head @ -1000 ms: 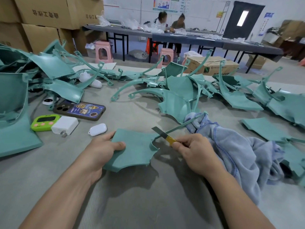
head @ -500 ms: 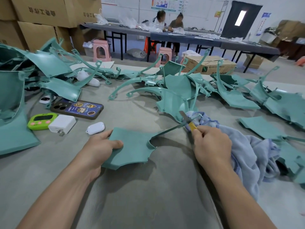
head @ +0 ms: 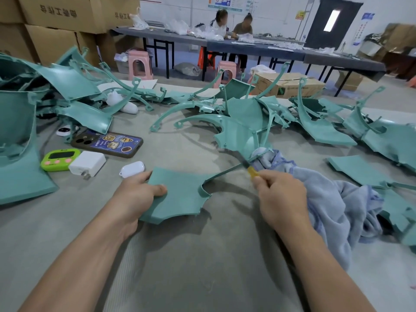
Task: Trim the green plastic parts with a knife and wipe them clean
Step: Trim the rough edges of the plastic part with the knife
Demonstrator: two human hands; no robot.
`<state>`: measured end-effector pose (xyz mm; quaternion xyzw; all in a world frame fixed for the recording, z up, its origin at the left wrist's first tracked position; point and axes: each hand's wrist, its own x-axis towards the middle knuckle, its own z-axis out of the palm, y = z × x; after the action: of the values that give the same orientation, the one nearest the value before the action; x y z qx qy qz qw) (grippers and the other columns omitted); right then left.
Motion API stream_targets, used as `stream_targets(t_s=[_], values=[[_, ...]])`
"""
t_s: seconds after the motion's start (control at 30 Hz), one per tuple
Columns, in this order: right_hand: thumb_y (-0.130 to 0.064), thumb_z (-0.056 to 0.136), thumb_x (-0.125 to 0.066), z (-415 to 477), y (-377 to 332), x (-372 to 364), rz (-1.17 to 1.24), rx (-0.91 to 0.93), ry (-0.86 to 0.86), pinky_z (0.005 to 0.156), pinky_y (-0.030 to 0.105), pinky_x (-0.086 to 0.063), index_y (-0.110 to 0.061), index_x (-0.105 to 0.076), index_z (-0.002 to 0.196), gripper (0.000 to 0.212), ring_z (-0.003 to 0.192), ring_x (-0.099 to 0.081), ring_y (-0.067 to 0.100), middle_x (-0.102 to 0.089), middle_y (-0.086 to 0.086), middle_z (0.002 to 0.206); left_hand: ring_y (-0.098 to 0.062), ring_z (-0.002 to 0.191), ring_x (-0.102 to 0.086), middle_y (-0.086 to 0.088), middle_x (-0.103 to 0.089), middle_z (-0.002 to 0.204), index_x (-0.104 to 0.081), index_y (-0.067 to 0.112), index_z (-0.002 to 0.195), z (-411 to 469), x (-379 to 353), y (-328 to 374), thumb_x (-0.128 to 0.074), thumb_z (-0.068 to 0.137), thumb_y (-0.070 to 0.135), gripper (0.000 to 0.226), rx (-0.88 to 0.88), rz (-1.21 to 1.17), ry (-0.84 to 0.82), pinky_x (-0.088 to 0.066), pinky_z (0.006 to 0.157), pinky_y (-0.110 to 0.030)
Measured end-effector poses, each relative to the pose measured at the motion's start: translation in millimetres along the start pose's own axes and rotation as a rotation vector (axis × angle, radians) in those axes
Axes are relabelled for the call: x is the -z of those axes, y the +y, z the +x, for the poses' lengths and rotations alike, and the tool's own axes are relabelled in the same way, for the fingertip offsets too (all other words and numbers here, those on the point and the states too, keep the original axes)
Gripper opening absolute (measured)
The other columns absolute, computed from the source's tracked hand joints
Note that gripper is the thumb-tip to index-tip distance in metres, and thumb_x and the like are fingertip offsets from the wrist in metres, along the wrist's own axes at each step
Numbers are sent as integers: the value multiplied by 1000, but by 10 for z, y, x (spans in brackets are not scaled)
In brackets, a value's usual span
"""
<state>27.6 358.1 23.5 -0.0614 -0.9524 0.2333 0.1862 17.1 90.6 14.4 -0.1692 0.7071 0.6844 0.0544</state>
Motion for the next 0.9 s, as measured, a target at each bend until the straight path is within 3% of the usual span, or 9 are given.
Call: stream_targets(t_s=[0.07,0.13,0.3,0.37,0.5,0.6,0.7,0.8,0.9], values=[[-29,96,-60,-92,-97,-80,51,109,-127,58,38,-42,-11,-65,75,28,60,-54,23,-57,3,58,-16,55,-71,0,-77,74,-73,18,93,-4,-2,-3,-64,90,-3,23,2,1,-7,-52,44,-23],[-29,97,-58,-94,-113,-127,-9,98,-188,63,36,-47,-13,-69,82,25,64,-57,24,-62,2,63,-16,54,-71,1,-77,74,-73,18,92,-7,0,-3,-64,90,-4,24,3,2,-13,-51,43,-22],[-32,101,-48,56,52,43,-204,-152,22,67,35,-35,-19,-61,75,32,69,-50,27,-60,0,70,-14,52,-70,2,-76,70,-72,18,93,-14,-14,7,-64,91,-3,22,-5,5,-17,-50,41,-23],[-29,99,-52,4,18,21,-108,-82,40,62,37,-32,-13,-57,70,34,65,-52,29,-55,-2,60,-15,53,-70,2,-76,71,-72,18,92,-14,-16,2,-64,90,-3,23,-8,11,-14,-50,41,-23],[-28,96,-57,-104,-139,-137,-14,86,-159,61,38,-46,-10,-58,71,32,61,-55,27,-57,3,58,-15,53,-70,2,-77,71,-72,19,93,-3,-10,-10,-64,90,-4,24,-14,4,-14,-50,41,-23],[-31,100,-51,46,-31,-93,-140,-97,-67,67,37,-43,-19,-60,74,30,72,-55,32,-64,4,73,-14,53,-70,4,-76,71,-71,21,94,-1,-16,-13,-65,90,-3,25,-26,13,-7,-50,42,-23],[-32,101,-49,80,50,-6,-119,-196,90,67,36,-30,-20,-56,72,32,71,-43,29,-55,1,71,-19,60,-71,2,-77,76,-72,22,94,-11,-21,-12,-66,89,-3,25,-44,36,-1,-52,48,-25],[-29,98,-56,-64,-92,-104,49,-3,-10,58,36,-31,-13,-53,65,36,59,-48,27,-51,-1,55,-21,65,-72,-1,-78,84,-72,23,94,-5,-20,-29,-67,90,-1,25,-52,48,10,-53,52,-26],[-28,95,-57,-152,-179,-208,66,95,-192,54,34,-40,-11,-58,67,33,54,-52,19,-57,3,55,-16,61,-72,2,-78,80,-73,24,91,17,-13,-53,-68,89,0,25,-62,66,19,-52,48,-24]])
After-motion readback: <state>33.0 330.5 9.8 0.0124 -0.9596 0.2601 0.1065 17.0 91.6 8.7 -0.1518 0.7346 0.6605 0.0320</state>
